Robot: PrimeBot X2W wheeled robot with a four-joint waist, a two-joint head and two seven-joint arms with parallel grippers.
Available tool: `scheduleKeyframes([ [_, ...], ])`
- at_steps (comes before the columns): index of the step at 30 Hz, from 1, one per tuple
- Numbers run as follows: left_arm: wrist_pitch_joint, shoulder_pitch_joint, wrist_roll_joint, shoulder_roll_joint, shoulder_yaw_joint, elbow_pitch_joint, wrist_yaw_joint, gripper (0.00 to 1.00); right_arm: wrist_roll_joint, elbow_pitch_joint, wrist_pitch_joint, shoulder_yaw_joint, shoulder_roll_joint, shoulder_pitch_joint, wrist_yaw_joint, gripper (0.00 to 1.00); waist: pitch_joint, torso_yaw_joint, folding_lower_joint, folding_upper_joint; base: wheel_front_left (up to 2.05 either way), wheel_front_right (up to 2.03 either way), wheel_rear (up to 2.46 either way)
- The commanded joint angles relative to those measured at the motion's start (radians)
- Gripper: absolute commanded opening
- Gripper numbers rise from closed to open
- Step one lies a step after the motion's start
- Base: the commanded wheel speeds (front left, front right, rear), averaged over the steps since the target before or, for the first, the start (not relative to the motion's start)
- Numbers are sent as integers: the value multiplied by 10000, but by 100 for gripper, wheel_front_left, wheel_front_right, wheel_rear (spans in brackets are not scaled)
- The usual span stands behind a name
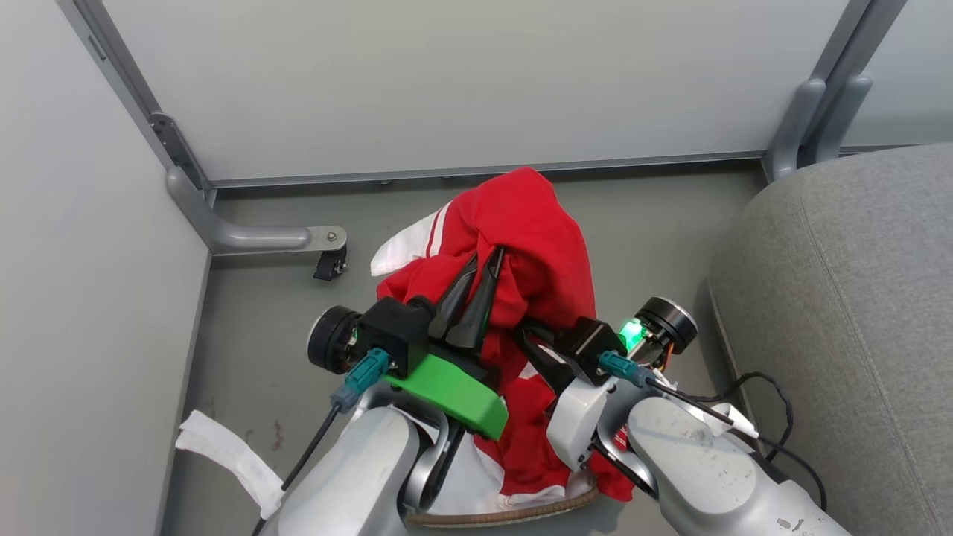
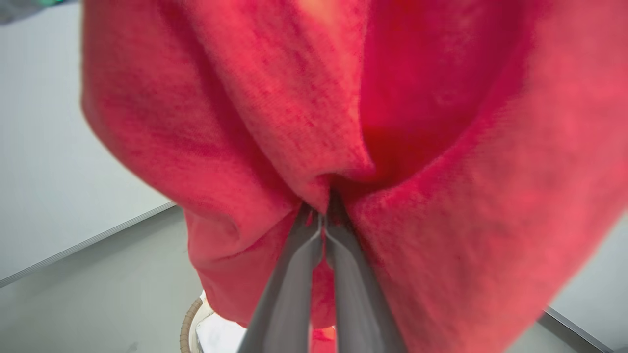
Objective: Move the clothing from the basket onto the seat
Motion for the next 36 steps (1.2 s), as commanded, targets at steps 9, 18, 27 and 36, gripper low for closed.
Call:
scheduleKeyframes([
  [9,-11,97,498,26,495,165,167,100,118,-793,-16,-89,-41,288,-12,0,216,-1051,0,0,0,0,0],
  [18,-11,305,968,26,1267,573,-53,100,43,-1509,-20,-310,-35,806,-13,0,310,-2916,0,0,0,0,0],
  [27,-11,718,1226,28,2052,708,-361,100,-119,-1899,-19,-762,-32,1461,-12,0,260,-4940,0,0,0,0,0],
  [36,-11,1049,1376,31,2244,745,-516,100,-220,-2336,-18,-1330,-35,2000,-12,0,184,-6459,0,0,0,0,0],
])
